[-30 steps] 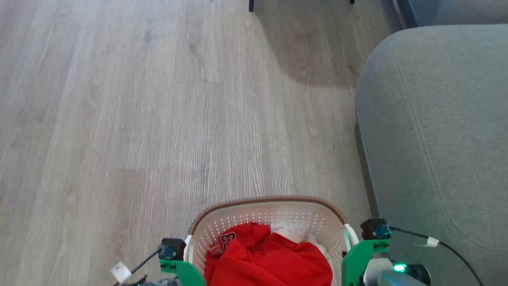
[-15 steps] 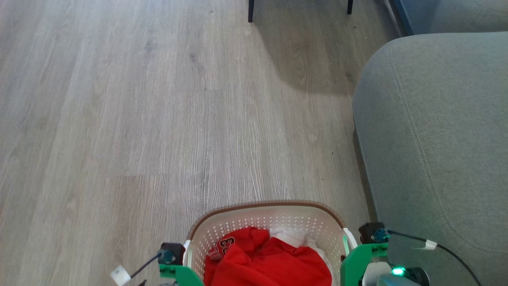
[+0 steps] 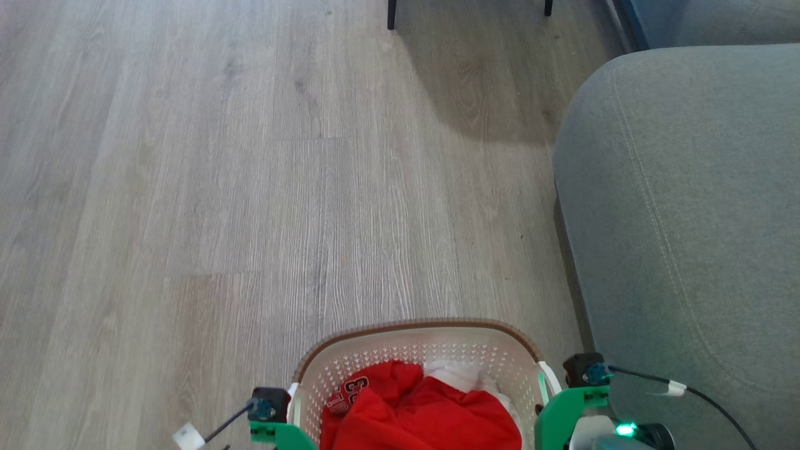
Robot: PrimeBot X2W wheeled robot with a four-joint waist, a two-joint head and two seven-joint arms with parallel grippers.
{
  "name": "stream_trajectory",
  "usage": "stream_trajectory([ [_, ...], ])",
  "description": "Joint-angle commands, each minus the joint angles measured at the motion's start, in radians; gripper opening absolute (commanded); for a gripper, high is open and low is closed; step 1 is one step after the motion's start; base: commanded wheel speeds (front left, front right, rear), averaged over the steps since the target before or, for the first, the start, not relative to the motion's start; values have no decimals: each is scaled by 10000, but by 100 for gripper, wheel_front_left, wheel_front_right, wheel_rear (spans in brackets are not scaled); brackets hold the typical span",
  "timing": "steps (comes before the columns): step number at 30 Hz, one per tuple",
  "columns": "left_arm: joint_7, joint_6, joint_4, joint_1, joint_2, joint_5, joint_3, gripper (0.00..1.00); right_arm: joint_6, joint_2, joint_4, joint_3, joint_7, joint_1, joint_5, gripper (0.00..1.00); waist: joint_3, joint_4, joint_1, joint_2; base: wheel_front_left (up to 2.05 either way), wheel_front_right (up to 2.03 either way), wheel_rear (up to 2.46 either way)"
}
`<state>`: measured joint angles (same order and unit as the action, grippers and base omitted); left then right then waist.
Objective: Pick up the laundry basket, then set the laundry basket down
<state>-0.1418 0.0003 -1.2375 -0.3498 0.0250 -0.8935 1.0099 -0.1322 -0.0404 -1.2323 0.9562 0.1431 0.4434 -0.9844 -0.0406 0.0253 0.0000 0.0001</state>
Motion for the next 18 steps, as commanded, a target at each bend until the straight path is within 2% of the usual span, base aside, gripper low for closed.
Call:
stream_trajectory([
  [1,-52,7,-15,-260,252,-20,-18,0,15,-98,139,135,268,402,-43,0,-4,-6,0,-1,0,0,0],
  [11,-92,8,-69,-409,252,-135,165,0,15,-98,78,444,390,602,-344,0,-178,-31,0,-1,0,0,0],
  [18,-249,49,-156,-982,252,-153,202,0,15,-98,-67,534,553,1208,-456,0,-752,-67,0,-1,0,0,0],
])
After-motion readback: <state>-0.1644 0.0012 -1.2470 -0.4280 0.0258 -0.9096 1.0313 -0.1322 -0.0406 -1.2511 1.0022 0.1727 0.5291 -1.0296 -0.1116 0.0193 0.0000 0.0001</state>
